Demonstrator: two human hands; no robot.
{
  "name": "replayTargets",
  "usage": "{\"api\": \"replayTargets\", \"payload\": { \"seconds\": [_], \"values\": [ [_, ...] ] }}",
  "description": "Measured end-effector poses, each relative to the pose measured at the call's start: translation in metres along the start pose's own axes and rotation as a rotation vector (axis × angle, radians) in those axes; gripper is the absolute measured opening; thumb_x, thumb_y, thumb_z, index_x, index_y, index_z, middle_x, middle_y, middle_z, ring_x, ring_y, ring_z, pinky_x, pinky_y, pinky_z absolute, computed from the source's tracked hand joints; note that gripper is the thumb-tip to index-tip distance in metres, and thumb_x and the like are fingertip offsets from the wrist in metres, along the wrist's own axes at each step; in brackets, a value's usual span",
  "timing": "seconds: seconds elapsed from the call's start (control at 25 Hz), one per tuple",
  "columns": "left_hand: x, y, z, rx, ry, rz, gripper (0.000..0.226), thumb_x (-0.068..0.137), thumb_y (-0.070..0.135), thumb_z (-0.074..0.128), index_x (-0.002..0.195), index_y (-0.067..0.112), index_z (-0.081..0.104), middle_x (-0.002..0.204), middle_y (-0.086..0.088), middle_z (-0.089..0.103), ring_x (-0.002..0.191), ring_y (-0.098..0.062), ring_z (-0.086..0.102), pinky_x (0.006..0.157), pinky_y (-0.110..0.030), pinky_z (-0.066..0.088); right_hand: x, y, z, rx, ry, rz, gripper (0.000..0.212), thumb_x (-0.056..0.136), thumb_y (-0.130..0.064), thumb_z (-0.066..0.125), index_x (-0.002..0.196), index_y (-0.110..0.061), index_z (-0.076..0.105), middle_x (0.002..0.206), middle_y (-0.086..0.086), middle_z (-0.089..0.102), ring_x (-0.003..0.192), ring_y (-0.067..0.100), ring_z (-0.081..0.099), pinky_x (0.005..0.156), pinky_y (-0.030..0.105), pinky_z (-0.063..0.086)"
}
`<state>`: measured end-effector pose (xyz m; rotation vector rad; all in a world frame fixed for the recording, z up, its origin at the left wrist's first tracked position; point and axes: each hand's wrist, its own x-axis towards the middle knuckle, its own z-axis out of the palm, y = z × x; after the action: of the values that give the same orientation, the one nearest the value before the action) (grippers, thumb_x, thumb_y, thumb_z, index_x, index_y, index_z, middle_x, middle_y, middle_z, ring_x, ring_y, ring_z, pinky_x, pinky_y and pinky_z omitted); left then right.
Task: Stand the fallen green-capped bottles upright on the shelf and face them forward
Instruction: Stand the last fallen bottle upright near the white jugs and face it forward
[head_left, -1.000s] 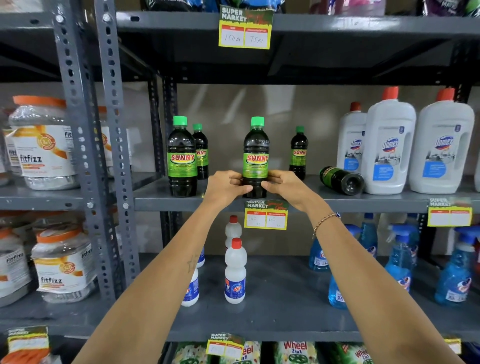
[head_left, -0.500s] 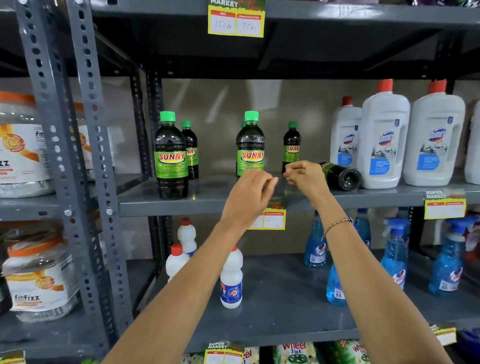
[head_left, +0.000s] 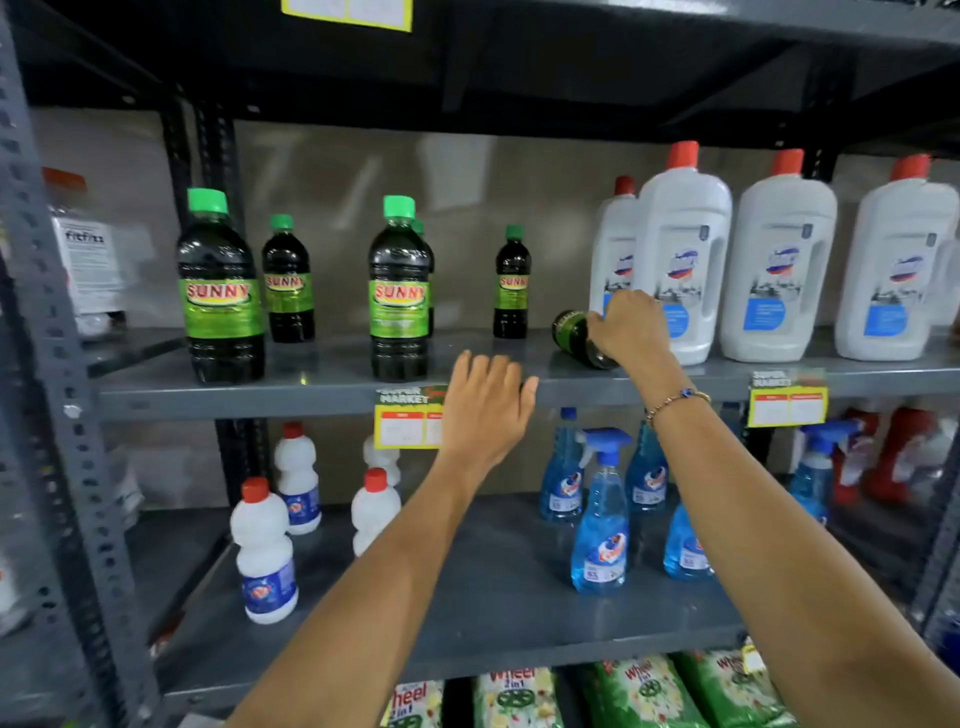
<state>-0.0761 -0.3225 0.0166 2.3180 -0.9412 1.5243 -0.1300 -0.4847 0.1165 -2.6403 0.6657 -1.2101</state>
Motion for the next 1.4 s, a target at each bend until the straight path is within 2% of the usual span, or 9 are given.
{"api": "replayTargets", "payload": {
  "seconds": [0.12,0.32,0.48,0.56,0.76,0.92,1.08,1.28,1.4],
  "values": [
    [-0.003,0.008,0.003,0.043,0.016,-0.040,0.036,0.097,0.035,0.037,0.082,0.012,0.061,0.080,-0.007,0.062,0.075,-0.029,0.054,0.078,-0.040,0.038,0.000,0.009,0.004,-0.076,-0.092,-0.068,0.040,0.093,-0.029,0.049,0.104,0.007,0.061,0.114,0.027,0.059,0.109,0.040,0.054,0.091,0.041,0.043],
    [-0.005,0.010,0.007,0.066,0.019,-0.066,0.038,0.098,0.035,0.033,0.086,0.012,0.061,0.080,-0.005,0.060,0.074,-0.026,0.052,0.071,-0.037,0.037,0.011,0.002,0.012,0.335,-0.083,-0.072,0.040,0.088,-0.039,0.059,0.101,-0.003,0.069,0.107,0.014,0.068,0.104,0.030,0.061,0.092,0.040,0.048],
    [-0.005,0.006,0.004,0.057,-0.017,-0.061,0.039,0.099,0.036,0.032,0.089,0.013,0.062,0.083,-0.004,0.061,0.077,-0.026,0.053,0.075,-0.037,0.039,0.018,-0.014,0.008,0.695,-0.763,0.293,0.058,0.072,-0.043,0.072,0.113,-0.006,0.057,0.104,0.007,0.063,0.094,0.022,0.062,0.079,0.033,0.053],
    [-0.006,0.006,0.004,0.053,-0.015,-0.041,0.038,0.098,0.035,0.033,0.095,0.013,0.064,0.087,-0.004,0.063,0.078,-0.026,0.055,0.075,-0.037,0.041,0.023,-0.022,0.008,0.605,-0.852,0.303,0.041,0.065,-0.038,0.072,0.095,-0.013,0.059,0.099,0.008,0.063,0.089,0.021,0.062,0.075,0.031,0.055],
    [-0.005,-0.002,0.000,0.019,-0.015,-0.009,0.039,0.098,0.036,0.033,0.097,0.011,0.064,0.090,-0.004,0.065,0.079,-0.025,0.058,0.075,-0.037,0.045,0.027,-0.036,0.010,0.513,-0.737,0.279,0.025,0.065,-0.026,0.068,0.072,-0.012,0.048,0.078,0.008,0.054,0.066,0.021,0.053,0.049,0.025,0.043],
    [-0.015,-0.018,0.000,0.102,0.009,-0.045,0.038,0.098,0.036,0.032,0.094,0.012,0.060,0.091,-0.005,0.062,0.080,-0.025,0.055,0.075,-0.037,0.041,0.013,-0.023,0.033,0.689,-0.439,0.317,0.047,0.063,-0.043,0.069,0.089,-0.006,0.058,0.076,0.003,0.059,0.071,0.020,0.058,0.059,0.029,0.046],
    [-0.017,-0.017,0.002,0.123,0.023,-0.056,0.037,0.097,0.035,0.033,0.096,0.011,0.061,0.089,-0.005,0.062,0.078,-0.025,0.054,0.075,-0.036,0.039,0.003,-0.018,0.049,0.953,-0.185,0.331,0.063,0.061,-0.032,0.075,0.114,-0.004,0.054,0.111,0.014,0.063,0.098,0.028,0.062,0.080,0.041,0.055],
    [-0.019,-0.016,0.004,0.080,0.052,-0.077,0.034,0.097,0.035,0.036,0.099,0.012,0.061,0.092,-0.004,0.062,0.080,-0.025,0.053,0.078,-0.035,0.034,0.011,-0.006,0.049,0.996,-0.448,0.202,0.067,0.076,-0.014,0.076,0.114,-0.015,0.021,0.119,0.007,0.047,0.100,0.015,0.053,0.066,0.018,0.044],
    [-0.018,-0.014,0.002,0.058,0.033,-0.097,0.034,0.097,0.035,0.037,0.100,0.012,0.061,0.094,-0.004,0.062,0.082,-0.024,0.053,0.080,-0.035,0.034,0.012,-0.007,0.052,0.924,-0.472,0.149,0.070,0.080,-0.020,0.073,0.122,-0.011,0.018,0.129,0.009,0.041,0.110,0.018,0.049,0.082,0.024,0.046]
  ]
}}
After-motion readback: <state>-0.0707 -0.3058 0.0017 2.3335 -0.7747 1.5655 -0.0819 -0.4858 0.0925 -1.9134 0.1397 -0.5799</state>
